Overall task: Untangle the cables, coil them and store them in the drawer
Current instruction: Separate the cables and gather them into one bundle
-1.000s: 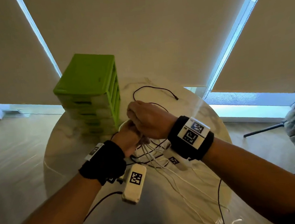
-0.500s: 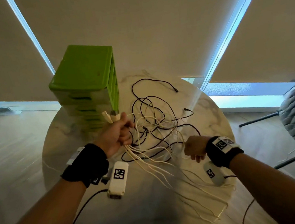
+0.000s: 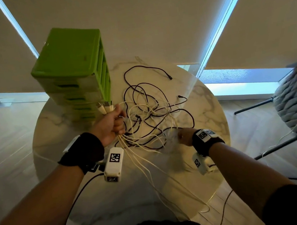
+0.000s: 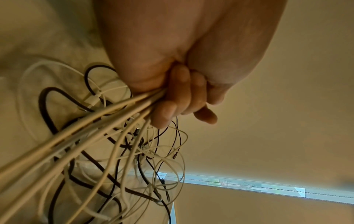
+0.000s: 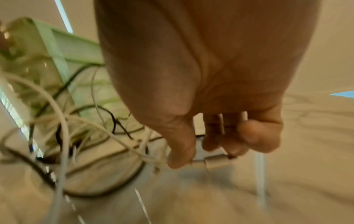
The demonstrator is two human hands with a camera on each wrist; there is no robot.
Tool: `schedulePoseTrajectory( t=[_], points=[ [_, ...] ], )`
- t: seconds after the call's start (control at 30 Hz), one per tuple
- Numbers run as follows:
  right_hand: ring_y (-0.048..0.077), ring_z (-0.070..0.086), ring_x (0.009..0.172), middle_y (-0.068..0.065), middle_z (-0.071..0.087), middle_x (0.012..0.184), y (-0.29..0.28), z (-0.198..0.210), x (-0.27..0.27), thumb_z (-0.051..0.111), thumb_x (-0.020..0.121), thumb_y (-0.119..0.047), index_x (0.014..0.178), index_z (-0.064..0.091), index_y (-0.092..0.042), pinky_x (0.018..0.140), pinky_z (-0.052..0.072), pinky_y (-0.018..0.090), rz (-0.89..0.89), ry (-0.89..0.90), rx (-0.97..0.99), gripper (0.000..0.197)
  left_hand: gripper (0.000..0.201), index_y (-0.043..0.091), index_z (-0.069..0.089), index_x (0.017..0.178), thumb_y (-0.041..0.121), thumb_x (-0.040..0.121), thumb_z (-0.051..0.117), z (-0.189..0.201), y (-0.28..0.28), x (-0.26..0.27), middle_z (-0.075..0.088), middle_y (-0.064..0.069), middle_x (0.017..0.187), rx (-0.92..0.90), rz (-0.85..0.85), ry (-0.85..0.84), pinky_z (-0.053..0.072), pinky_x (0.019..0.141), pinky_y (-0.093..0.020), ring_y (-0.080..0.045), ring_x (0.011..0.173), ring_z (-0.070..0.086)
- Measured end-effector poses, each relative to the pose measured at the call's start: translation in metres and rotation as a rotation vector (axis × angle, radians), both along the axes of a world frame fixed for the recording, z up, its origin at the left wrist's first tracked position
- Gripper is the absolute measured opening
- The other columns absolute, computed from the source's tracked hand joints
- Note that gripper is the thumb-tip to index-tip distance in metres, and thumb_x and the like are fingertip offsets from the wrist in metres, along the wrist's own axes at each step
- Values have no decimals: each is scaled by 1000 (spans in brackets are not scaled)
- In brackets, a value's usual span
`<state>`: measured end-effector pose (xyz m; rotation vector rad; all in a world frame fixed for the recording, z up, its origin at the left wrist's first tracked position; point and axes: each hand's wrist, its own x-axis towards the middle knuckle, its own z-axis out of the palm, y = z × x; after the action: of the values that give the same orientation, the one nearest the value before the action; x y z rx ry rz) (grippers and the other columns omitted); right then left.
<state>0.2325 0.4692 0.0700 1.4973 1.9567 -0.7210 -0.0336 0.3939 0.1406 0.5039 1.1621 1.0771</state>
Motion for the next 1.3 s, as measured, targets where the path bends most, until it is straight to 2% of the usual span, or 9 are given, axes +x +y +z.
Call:
schedulePoseTrajectory(
  t=[0.17, 0.27, 0.37, 0.47, 0.6, 0.8, 0.97, 1.1, 1.3],
  points=[
    [17, 55, 76, 3, 61, 84, 13, 40, -12, 50, 94, -28, 103, 65, -9, 76, 45, 28, 23, 68, -55, 25, 29, 12, 51, 77, 28, 101, 43, -3, 2, 10, 22, 9, 42, -7, -16, 89, 28, 37, -20, -5, 35, 20],
    [10, 49, 64, -1, 58, 82, 12, 82, -24, 51, 95, -25, 100, 62, -18, 57, 40, 22, -74, 380, -43, 13, 17, 14, 51, 78, 17, 94, 56, 1, 2, 20, 23, 8, 47, 8, 10, 128, 31, 39, -20, -7, 40, 22],
    [10, 42, 55, -3, 51, 66, 2, 117, -35, 53, 97, -24, 88, 63, -19, 54, 38, 24, -218, 762, -206, 14, 16, 14, 54, 77, 8, 90, 60, 6, 1, 27, 33, 7, 51, 55, 16, 123, 30, 43, -20, -5, 42, 27],
    [12, 54, 63, -3, 60, 68, -4, 135, -39, 59, 93, -17, 93, 69, -15, 68, 49, 26, -165, 976, -272, 10, 9, 9, 60, 86, 0, 88, 60, 8, 0, 30, 44, 5, 53, 101, 19, 137, 31, 44, -19, -4, 40, 29],
    [17, 66, 87, -5, 69, 87, -8, 146, -44, 57, 90, 2, 104, 68, -21, 77, 54, 27, -71, 1134, -223, 29, 18, 8, 64, 97, -5, 85, 61, 6, 1, 30, 34, -3, 66, 128, 21, 99, 33, 45, -20, -6, 44, 28],
    [17, 60, 85, -3, 66, 91, -9, 151, -54, 50, 97, -7, 103, 67, -19, 74, 53, 27, -80, 1202, 44, 22, 45, 6, 62, 108, -3, 66, 77, 10, 1, 32, 45, -14, 105, 167, 16, 55, 38, 46, -20, -19, 67, 40],
    [18, 65, 96, -1, 70, 101, -6, 167, -58, 47, 99, -9, 104, 67, -18, 87, 55, 34, -107, 1255, 32, 22, 34, 7, 61, 99, -3, 69, 73, 28, 2, 43, 31, -6, 69, 251, 31, -1, 32, 46, -20, -11, 55, 34],
    [14, 67, 72, 1, 72, 81, -10, 167, -63, 53, 96, -11, 109, 64, -12, 73, 58, 29, -92, 1129, -18, 17, 46, -2, 55, 113, -8, 69, 63, 41, 3, 57, 45, -4, 71, 390, -23, -71, 34, 51, -22, -12, 59, 42],
    [15, 69, 64, 11, 66, 104, -21, 153, -69, 55, 92, 0, 92, 48, -2, 56, 54, 23, -305, 1330, -48, 7, 27, 4, 56, 101, 12, 76, 59, 45, 4, 56, 35, 6, 53, 297, 4, -286, 35, 55, -25, -6, 45, 24]
  ],
)
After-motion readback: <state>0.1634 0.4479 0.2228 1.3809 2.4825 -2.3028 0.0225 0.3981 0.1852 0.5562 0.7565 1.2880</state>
